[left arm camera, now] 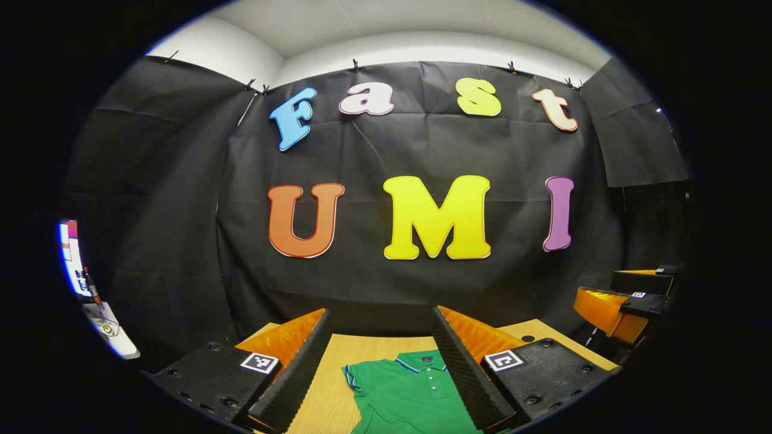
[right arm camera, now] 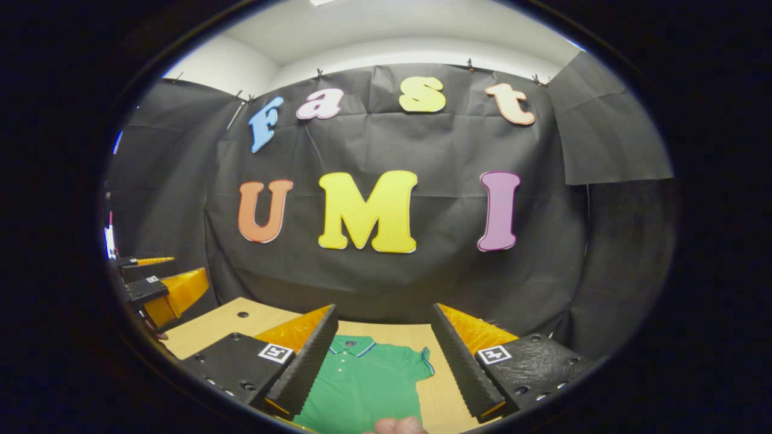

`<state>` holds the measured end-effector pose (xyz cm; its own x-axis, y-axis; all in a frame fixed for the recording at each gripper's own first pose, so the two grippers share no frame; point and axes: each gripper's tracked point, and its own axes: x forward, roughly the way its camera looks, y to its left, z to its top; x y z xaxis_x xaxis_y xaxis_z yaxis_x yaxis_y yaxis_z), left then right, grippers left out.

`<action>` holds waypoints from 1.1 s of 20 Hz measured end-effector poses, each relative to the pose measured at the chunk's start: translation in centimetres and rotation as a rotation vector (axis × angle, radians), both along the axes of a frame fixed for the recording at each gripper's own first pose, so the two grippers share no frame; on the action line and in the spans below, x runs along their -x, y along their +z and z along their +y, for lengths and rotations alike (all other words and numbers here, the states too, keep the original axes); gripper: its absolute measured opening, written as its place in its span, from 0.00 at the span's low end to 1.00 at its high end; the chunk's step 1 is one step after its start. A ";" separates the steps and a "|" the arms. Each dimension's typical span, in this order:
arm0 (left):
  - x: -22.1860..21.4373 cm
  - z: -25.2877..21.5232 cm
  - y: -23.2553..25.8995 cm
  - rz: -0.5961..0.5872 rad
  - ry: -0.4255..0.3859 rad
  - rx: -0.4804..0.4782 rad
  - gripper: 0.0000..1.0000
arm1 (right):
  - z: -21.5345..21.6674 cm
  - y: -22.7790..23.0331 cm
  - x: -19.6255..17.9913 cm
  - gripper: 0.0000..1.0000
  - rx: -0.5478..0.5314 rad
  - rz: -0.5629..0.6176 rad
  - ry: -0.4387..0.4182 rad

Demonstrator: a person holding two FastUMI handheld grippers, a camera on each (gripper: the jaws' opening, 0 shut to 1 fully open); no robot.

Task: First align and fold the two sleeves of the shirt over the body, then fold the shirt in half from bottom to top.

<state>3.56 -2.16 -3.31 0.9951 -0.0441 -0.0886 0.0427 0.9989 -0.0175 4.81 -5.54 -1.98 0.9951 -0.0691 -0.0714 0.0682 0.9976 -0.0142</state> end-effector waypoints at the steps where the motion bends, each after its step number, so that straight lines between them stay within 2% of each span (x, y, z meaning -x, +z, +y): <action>1: -0.2 0.0 -0.3 0.005 0.000 0.000 1.00 | -0.2 -0.3 -0.3 0.96 0.005 0.005 0.001; 7: -1.5 -1.1 -1.6 0.024 -0.007 0.004 1.00 | -2.7 -3.2 -3.3 0.95 0.015 0.069 0.000; 12: -2.5 -2.0 -1.6 0.009 -0.015 -0.001 1.00 | -6.2 -7.6 -8.3 0.97 0.014 0.162 -0.005; 17: -4.2 -2.4 -2.2 0.013 -0.002 -0.007 1.00 | -9.9 -14.5 -14.8 0.95 0.055 0.294 0.010; 20: -5.1 -2.8 -2.9 0.025 -0.001 -0.005 1.00 | -10.8 -20.3 -17.7 0.97 0.029 0.434 0.048; 21: -5.4 -2.8 -2.9 0.026 0.003 -0.006 1.00 | -11.0 -21.9 -18.5 0.94 0.007 0.468 0.053; 22: -5.6 -2.8 -3.0 0.027 0.008 -0.008 1.00 | -11.4 -23.4 -19.3 0.96 -0.001 0.496 0.051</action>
<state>9.20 -4.94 -6.34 0.9926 -0.0352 -0.1158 0.0342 0.9994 -0.0101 24.06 -16.99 -25.38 0.8435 -0.0207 -0.5368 0.0047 0.9995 -0.0313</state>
